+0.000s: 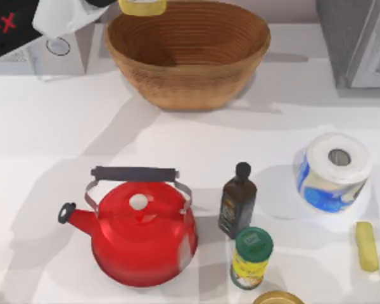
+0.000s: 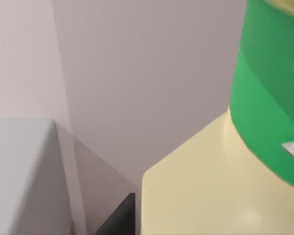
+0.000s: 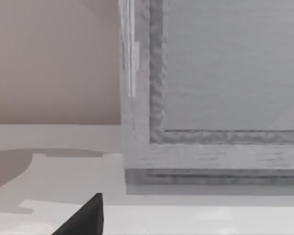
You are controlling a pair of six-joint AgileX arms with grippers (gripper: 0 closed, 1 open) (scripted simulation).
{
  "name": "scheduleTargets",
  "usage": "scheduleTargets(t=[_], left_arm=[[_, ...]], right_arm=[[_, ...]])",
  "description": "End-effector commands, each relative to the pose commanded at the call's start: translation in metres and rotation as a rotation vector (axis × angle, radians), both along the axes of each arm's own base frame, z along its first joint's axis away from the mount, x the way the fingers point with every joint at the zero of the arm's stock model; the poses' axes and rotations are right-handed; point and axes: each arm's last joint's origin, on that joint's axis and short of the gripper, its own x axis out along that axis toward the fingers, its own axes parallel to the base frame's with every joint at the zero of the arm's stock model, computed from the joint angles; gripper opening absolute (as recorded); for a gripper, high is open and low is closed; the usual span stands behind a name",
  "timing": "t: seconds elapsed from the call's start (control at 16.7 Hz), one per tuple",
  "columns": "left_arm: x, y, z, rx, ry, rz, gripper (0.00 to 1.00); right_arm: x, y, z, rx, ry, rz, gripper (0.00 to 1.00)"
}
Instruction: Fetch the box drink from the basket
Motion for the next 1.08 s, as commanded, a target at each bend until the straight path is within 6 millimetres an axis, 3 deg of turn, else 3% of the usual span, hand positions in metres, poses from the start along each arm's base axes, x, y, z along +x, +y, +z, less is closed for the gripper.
scheduleTargets(t=[0.12, 0.3, 0.48, 0.6, 0.78, 0.9, 1.08], left_arm=[[-0.027, 0.035, 0.014, -0.006, -0.010, 0.002, 0.00], [-0.086, 0.092, 0.028, -0.019, -0.042, 0.007, 0.00], [-0.157, 0.142, 0.019, -0.032, -0.093, 0.011, 0.00], [-0.203, 0.167, -0.003, -0.035, -0.128, 0.014, 0.00], [-0.254, 0.189, -0.053, -0.030, -0.171, 0.015, 0.00], [-0.275, 0.197, -0.091, -0.021, -0.189, 0.016, 0.00], [-0.288, 0.203, -0.140, -0.009, -0.201, 0.015, 0.00]], right_arm=[[0.000, 0.000, 0.000, 0.000, 0.000, 0.000, 1.00], [0.000, 0.000, 0.000, 0.000, 0.000, 0.000, 1.00], [0.000, 0.000, 0.000, 0.000, 0.000, 0.000, 1.00], [0.000, 0.000, 0.000, 0.000, 0.000, 0.000, 1.00], [0.000, 0.000, 0.000, 0.000, 0.000, 0.000, 1.00], [0.000, 0.000, 0.000, 0.000, 0.000, 0.000, 1.00], [0.000, 0.000, 0.000, 0.000, 0.000, 0.000, 1.00]])
